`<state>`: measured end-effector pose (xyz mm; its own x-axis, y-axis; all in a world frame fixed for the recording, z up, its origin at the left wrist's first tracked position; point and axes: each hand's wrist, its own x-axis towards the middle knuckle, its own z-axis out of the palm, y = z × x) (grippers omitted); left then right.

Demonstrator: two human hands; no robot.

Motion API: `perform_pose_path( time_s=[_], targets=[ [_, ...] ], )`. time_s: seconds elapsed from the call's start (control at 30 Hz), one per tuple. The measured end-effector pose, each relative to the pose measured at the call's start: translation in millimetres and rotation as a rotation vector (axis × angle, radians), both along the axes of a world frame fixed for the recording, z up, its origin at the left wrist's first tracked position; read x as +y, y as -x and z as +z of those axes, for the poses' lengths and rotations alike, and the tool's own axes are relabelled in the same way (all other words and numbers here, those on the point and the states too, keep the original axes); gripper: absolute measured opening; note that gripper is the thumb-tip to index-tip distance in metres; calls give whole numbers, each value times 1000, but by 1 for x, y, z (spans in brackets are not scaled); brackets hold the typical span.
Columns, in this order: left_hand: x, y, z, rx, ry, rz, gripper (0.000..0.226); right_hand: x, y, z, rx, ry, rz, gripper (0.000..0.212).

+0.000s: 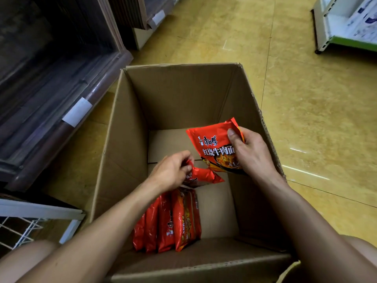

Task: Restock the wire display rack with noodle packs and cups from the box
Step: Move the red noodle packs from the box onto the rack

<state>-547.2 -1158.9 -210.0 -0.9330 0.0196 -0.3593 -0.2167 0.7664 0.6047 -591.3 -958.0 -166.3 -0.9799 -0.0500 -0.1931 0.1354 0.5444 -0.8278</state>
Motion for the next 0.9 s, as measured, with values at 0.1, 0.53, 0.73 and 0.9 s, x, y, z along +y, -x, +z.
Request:
perform_pose_path(
  time_s=[0.1,0.53,0.73,0.9],
  targets=[
    [-3,1,4,-7,-28,36,12,-1,0,1,8,-12,-2,30],
    [-12,5,27,52,-374,412,16,-5,0,5,-14,82,-31,29],
    [-14,8,33,10,-636,611,22,-12,0,6,-111,200,-68,29],
    [-17,9,38,-25,-819,749,21,-19,-2,6,-209,302,-93,28]
  ],
)
